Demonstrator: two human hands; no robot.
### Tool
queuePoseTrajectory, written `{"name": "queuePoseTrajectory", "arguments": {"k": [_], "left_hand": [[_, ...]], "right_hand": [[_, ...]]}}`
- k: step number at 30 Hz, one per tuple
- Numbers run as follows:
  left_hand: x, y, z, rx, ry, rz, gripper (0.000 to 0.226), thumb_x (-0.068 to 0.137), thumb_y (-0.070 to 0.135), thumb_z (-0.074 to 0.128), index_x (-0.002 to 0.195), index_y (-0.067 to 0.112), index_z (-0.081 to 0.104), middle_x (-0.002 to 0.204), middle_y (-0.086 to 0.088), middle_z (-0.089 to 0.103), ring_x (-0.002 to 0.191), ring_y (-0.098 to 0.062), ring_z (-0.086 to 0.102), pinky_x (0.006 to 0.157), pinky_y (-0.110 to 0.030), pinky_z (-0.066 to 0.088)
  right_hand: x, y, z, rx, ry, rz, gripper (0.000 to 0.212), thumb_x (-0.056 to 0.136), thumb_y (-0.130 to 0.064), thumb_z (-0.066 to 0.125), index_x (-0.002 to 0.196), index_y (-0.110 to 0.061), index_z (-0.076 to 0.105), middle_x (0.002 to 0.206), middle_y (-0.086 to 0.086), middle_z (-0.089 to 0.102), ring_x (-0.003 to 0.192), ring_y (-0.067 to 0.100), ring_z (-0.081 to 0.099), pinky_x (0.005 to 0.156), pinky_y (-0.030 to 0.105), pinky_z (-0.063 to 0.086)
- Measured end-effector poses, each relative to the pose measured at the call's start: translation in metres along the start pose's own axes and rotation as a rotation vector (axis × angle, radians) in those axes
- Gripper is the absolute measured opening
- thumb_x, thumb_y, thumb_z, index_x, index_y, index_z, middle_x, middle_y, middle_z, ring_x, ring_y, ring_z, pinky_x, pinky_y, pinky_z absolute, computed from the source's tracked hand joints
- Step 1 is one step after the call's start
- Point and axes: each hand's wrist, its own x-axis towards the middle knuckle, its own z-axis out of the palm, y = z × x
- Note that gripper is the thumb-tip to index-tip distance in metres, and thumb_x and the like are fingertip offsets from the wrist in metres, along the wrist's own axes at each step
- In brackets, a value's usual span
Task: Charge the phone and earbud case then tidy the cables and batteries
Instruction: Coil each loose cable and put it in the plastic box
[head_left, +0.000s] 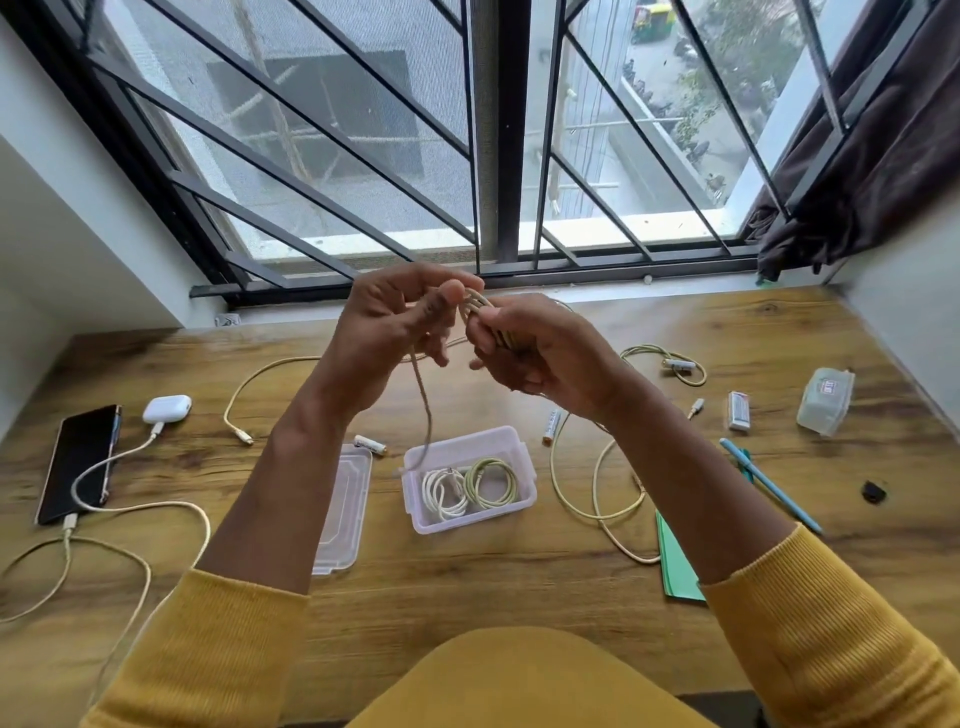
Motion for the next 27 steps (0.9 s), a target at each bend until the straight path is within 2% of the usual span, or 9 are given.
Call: {"name": "queuePoseTrajectory", "arguments": {"k": [2, 5, 9, 12, 15, 18, 20, 24, 27], "left_hand": [[-0.003, -0.003, 0.002, -0.092, 0.012, -0.024, 0.024, 0.101, 0.025, 0.062, 0.114, 0.008, 0.074, 0.074, -0.005, 0.052, 0.06, -0.017, 0.042, 0.051, -0.026, 0.043], [-0.006, -0.006, 0.006, -0.187, 0.09, -0.036, 0.014, 0.105, 0.017, 0.059, 0.11, 0.011, 0.07, 0.076, -0.006, 0.046, 0.058, -0.013, 0.036, 0.049, -0.025, 0.034], [-0.008, -0.015, 0.017, -0.067, 0.241, 0.034, 0.006, 0.102, 0.013, 0.065, 0.102, 0.015, 0.07, 0.075, -0.004, 0.061, 0.055, -0.018, 0.045, 0.05, -0.028, 0.043], [-0.01, -0.02, 0.029, 0.075, 0.359, 0.087, 0.014, 0.101, 0.012, 0.067, 0.104, 0.023, 0.075, 0.074, 0.003, 0.069, 0.052, -0.013, 0.052, 0.049, -0.026, 0.043], [-0.017, -0.03, 0.041, 0.289, 0.429, 0.093, 0.022, 0.102, 0.014, 0.069, 0.121, 0.022, 0.076, 0.075, 0.008, 0.072, 0.056, -0.003, 0.06, 0.053, -0.021, 0.045], [-0.027, -0.037, 0.048, 0.448, 0.404, 0.056, 0.034, 0.104, 0.022, 0.067, 0.138, 0.02, 0.07, 0.074, 0.008, 0.073, 0.055, -0.007, 0.062, 0.054, -0.026, 0.049], [-0.032, -0.038, 0.051, 0.518, 0.364, 0.052, 0.036, 0.105, 0.023, 0.066, 0.14, 0.023, 0.068, 0.073, 0.01, 0.073, 0.054, -0.009, 0.062, 0.057, -0.025, 0.052], [-0.036, -0.032, 0.057, 0.573, 0.258, 0.023, 0.029, 0.103, 0.025, 0.067, 0.131, 0.026, 0.074, 0.074, 0.011, 0.074, 0.058, -0.003, 0.063, 0.061, -0.028, 0.054], [-0.037, -0.026, 0.056, 0.674, 0.167, 0.035, 0.026, 0.099, 0.027, 0.072, 0.124, 0.026, 0.078, 0.078, 0.013, 0.075, 0.057, -0.003, 0.059, 0.064, -0.026, 0.05]], "right_hand": [[0.003, -0.001, 0.001, 0.065, -0.025, -0.014, 0.028, 0.1, -0.024, 0.045, 0.078, -0.012, 0.055, 0.057, 0.01, 0.041, 0.045, 0.025, 0.033, 0.078, 0.065, 0.035], [0.004, -0.007, 0.0, 0.182, -0.044, 0.005, 0.031, 0.099, -0.026, 0.043, 0.076, -0.012, 0.059, 0.07, 0.036, 0.036, 0.057, 0.04, 0.053, 0.065, 0.047, 0.039], [0.007, -0.015, 0.001, 0.298, -0.116, -0.054, 0.038, 0.106, -0.021, 0.025, 0.085, -0.007, 0.053, 0.047, 0.011, 0.037, 0.05, 0.027, 0.064, 0.062, 0.042, 0.048], [0.011, -0.018, 0.005, 0.405, -0.098, -0.124, 0.034, 0.108, -0.018, 0.021, 0.09, -0.008, 0.048, 0.047, 0.001, 0.043, 0.05, 0.023, 0.062, 0.058, 0.031, 0.052], [0.014, -0.019, 0.004, 0.492, -0.025, -0.203, 0.034, 0.112, -0.019, 0.019, 0.098, -0.01, 0.048, 0.058, 0.0, 0.049, 0.065, 0.023, 0.063, 0.068, 0.038, 0.048], [0.015, -0.018, 0.001, 0.557, 0.077, -0.248, 0.033, 0.115, -0.024, 0.021, 0.105, -0.013, 0.05, 0.079, 0.004, 0.06, 0.099, 0.028, 0.069, 0.084, 0.048, 0.045], [0.016, -0.018, -0.002, 0.571, 0.146, -0.257, 0.033, 0.117, -0.025, 0.022, 0.104, -0.016, 0.051, 0.095, 0.006, 0.067, 0.117, 0.031, 0.066, 0.089, 0.047, 0.047], [0.02, -0.015, -0.006, 0.516, 0.314, -0.273, 0.025, 0.116, -0.028, 0.032, 0.104, -0.021, 0.054, 0.115, 0.008, 0.074, 0.131, 0.032, 0.062, 0.09, 0.042, 0.039], [0.019, -0.01, -0.007, 0.334, 0.456, -0.228, 0.021, 0.115, -0.028, 0.035, 0.105, -0.022, 0.052, 0.115, 0.01, 0.075, 0.124, 0.028, 0.068, 0.094, 0.043, 0.041]]}}
